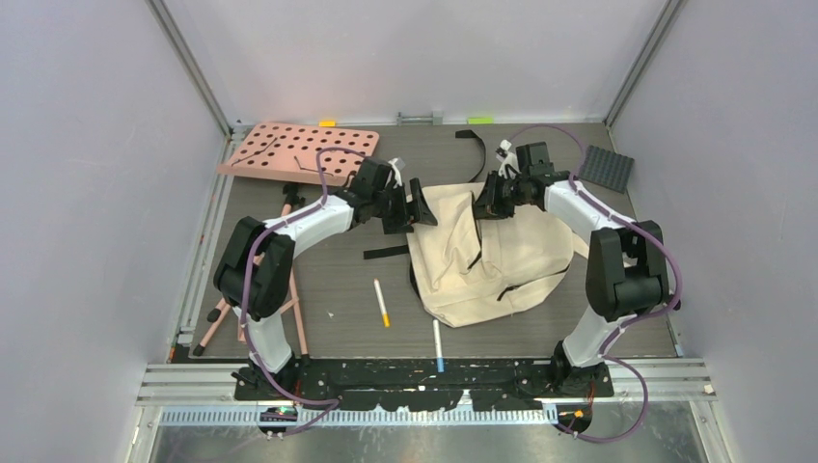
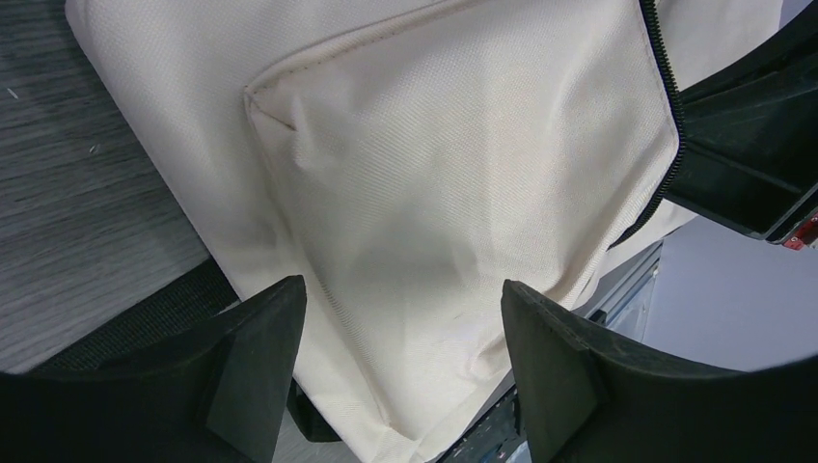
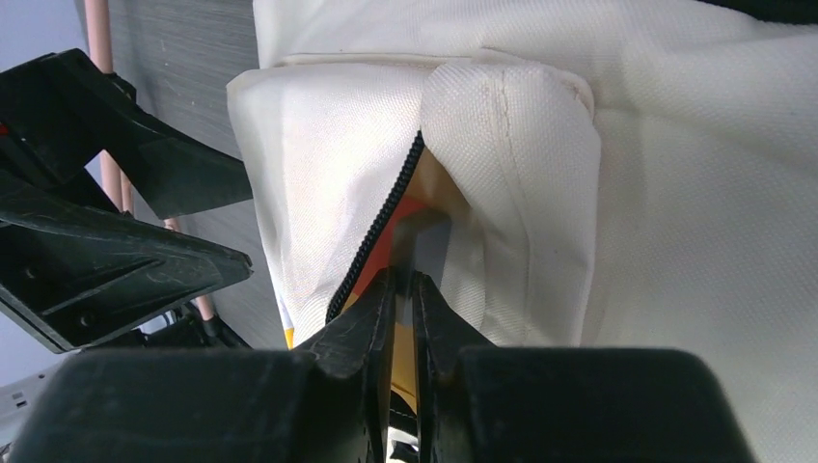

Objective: Pack the student bag
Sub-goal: Place the stationery in the student bag, then pick up the stationery from the center of the board.

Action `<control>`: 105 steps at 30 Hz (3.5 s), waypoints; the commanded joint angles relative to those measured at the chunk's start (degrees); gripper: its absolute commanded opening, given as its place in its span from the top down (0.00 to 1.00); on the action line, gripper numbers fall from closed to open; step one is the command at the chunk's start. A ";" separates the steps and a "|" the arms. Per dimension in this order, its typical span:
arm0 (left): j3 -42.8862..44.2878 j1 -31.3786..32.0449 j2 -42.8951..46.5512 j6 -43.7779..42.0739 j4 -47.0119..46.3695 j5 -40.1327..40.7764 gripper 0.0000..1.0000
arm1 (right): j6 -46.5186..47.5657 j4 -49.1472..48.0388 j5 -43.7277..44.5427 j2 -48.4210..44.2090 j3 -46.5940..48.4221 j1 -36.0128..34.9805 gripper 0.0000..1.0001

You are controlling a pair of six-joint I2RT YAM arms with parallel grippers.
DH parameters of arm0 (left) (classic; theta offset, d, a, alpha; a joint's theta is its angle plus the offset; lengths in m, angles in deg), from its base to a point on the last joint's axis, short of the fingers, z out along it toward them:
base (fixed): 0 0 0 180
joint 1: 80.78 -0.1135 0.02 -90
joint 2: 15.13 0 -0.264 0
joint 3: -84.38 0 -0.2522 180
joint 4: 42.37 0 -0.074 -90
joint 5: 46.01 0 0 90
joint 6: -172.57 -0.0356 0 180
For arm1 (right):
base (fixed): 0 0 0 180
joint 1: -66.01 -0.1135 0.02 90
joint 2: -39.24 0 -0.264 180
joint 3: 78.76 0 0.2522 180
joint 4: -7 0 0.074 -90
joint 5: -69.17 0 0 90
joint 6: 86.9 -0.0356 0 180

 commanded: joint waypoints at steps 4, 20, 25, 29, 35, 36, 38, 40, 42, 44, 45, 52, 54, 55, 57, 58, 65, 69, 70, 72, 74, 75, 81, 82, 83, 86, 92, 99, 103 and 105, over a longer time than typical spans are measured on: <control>-0.65 0.59 0.26 -0.45 -1.97 -1.31 0.25 | -1.21 -3.39 -1.79 1.44 -0.13 -2.37 0.85; -11.86 4.83 19.98 -11.67 12.36 20.54 0.21 | 1.25 -0.68 16.52 -18.10 -5.05 3.01 0.48; -17.32 8.07 23.09 -5.05 18.29 26.25 0.30 | 3.26 1.54 20.52 -20.88 -3.22 3.07 0.48; -21.52 10.87 25.26 1.43 18.10 29.07 0.41 | 2.49 1.76 21.65 -21.43 -2.50 3.07 0.48; -23.48 13.20 23.90 5.68 19.10 32.44 0.47 | 0.61 1.22 21.91 -22.24 -3.07 3.07 0.48; -23.56 13.32 23.48 5.96 19.02 32.71 0.46 | 0.48 1.02 21.82 -22.30 -3.47 3.07 0.48; -23.90 13.45 22.64 6.05 17.84 32.41 0.44 | 0.05 0.82 21.87 -22.74 -4.27 3.07 0.48; -23.95 13.86 22.01 6.09 16.83 32.43 0.45 | -0.32 0.75 21.95 -23.11 -4.95 3.07 0.49; -23.78 14.24 21.01 5.80 16.68 32.88 0.46 | -0.53 0.72 21.89 -23.42 -5.51 3.07 0.49; -23.31 14.30 19.43 5.86 18.16 33.76 0.49 | -0.60 0.74 21.88 -23.64 -5.81 3.07 0.49; -23.18 14.30 18.75 5.76 18.99 34.11 0.51 | -0.60 0.86 21.97 -23.67 -5.85 3.07 0.49; -23.15 14.30 17.06 4.74 18.12 34.27 0.61 | -0.60 0.82 22.45 -23.95 -5.78 3.09 0.49; -23.11 14.30 16.41 4.60 18.01 34.00 0.62 | -0.67 0.82 22.41 -23.75 -5.86 3.08 0.49; -23.14 14.30 16.20 4.56 17.96 33.90 0.65 | -0.73 0.83 22.37 -23.72 -5.86 3.08 0.49; -23.23 14.30 15.69 4.40 18.04 33.83 0.68 | -0.90 0.81 22.19 -23.55 -5.75 3.07 0.49; -23.23 14.30 15.54 4.23 18.02 33.78 0.69 | -0.99 0.75 22.17 -23.56 -5.72 3.07 0.49; -22.16 14.30 16.49 2.40 16.99 34.59 0.85 | -1.13 1.75 22.46 -24.27 -4.35 3.09 0.49; -21.30 14.30 21.55 -1.65 12.32 35.02 0.90 | -1.38 2.85 20.72 -24.48 -2.39 3.09 0.49; -20.97 14.30 22.99 -2.07 11.30 34.82 0.91 | -1.39 2.83 18.36 -24.17 -1.72 3.08 0.49; -20.28 14.30 24.43 -2.92 9.24 33.26 0.92 | -1.18 3.49 13.12 -22.60 -0.01 3.08 0.49; -19.39 14.38 25.68 -3.51 7.34 31.44 0.95 | -1.21 5.34 7.39 -19.76 2.62 2.95 0.49; -19.04 14.39 26.28 -3.79 6.19 30.68 0.96 | -1.28 5.87 5.80 -18.18 3.34 2.71 0.50; -16.53 15.35 28.12 -8.43 -3.43 24.15 0.96 | 0.79 12.45 -11.69 -10.93 10.05 0.06 0.46; -15.81 15.40 27.63 -8.60 -4.11 23.57 0.96 | 1.92 14.66 -13.54 -9.88 11.36 -1.06 0.45; -15.03 15.46 27.01 -8.68 -4.90 21.55 0.96 | 2.68 16.20 -16.20 -7.34 12.02 -1.76 0.45; -13.26 15.53 25.16 -9.49 -7.83 17.88 0.96 | 6.91 23.66 -18.04 -2.58 15.06 -5.77 0.47; -10.16 15.53 22.31 -11.44 -8.30 15.24 0.97 | 0.97 16.23 -20.13 -2.60 13.80 -9.28 0.47; -9.22 15.58 21.94 -12.25 -8.89 14.96 0.97 | 1.35 16.99 -18.84 -0.45 15.97 -9.40 0.51; -9.07 15.57 21.91 -11.70 -9.23 15.55 0.97 | 1.23 16.54 -18.74 0.20 16.17 -9.49 0.55; -9.08 15.53 21.60 -11.47 -9.36 15.34 0.97 | 1.08 16.35 -18.73 0.41 15.99 -9.57 0.57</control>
